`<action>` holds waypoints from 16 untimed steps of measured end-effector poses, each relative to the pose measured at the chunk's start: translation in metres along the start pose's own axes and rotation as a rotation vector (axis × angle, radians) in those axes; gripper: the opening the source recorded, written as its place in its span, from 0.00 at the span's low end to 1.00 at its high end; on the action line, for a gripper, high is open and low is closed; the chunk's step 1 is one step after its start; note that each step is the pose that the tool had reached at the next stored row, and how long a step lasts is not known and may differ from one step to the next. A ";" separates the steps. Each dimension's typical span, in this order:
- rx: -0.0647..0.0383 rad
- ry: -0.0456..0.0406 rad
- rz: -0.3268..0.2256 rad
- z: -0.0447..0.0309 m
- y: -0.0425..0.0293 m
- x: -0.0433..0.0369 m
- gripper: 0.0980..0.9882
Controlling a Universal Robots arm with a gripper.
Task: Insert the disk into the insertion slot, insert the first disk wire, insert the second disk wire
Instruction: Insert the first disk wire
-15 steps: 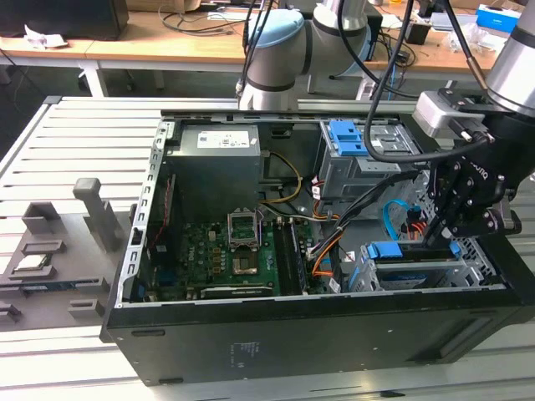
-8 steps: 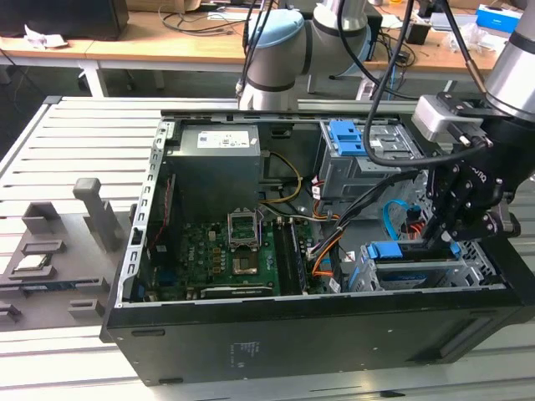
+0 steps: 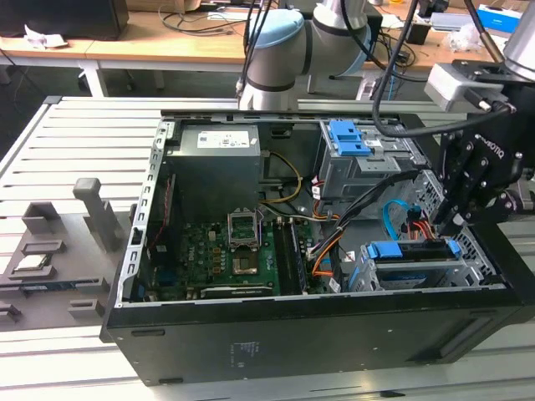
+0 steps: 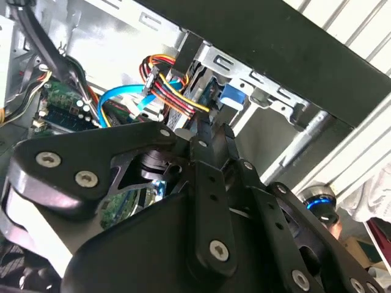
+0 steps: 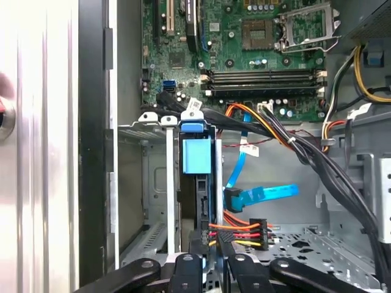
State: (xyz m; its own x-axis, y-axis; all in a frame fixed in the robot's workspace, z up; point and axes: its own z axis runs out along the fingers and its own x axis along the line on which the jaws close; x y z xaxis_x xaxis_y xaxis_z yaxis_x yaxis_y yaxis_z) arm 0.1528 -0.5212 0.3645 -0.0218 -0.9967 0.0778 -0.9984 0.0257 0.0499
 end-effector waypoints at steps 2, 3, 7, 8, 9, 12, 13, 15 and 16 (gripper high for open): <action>0.000 -0.0001 0.000 -0.0057 0.0003 -0.0020 0.16; 0.000 0.0001 0.000 -0.0086 0.0005 -0.0027 0.15; 0.000 -0.0001 0.000 -0.0168 0.0009 -0.0035 0.01; 0.000 -0.0001 0.000 -0.0177 0.0009 -0.0034 0.01; 0.000 -0.0002 0.000 -0.0180 0.0010 -0.0034 0.01; 0.000 -0.0001 0.000 -0.0183 0.0010 -0.0034 0.01; 0.000 0.0000 0.000 -0.0183 0.0010 -0.0034 0.01; 0.000 0.0000 0.000 -0.0183 0.0010 -0.0034 0.01; 0.000 -0.0001 0.000 -0.0183 0.0010 -0.0034 0.01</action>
State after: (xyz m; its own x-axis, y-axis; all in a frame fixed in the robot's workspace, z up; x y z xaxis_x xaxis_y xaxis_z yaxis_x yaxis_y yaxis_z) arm 0.1528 -0.5164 0.3825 -0.0218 -0.9967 0.0777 -0.9984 0.0257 0.0499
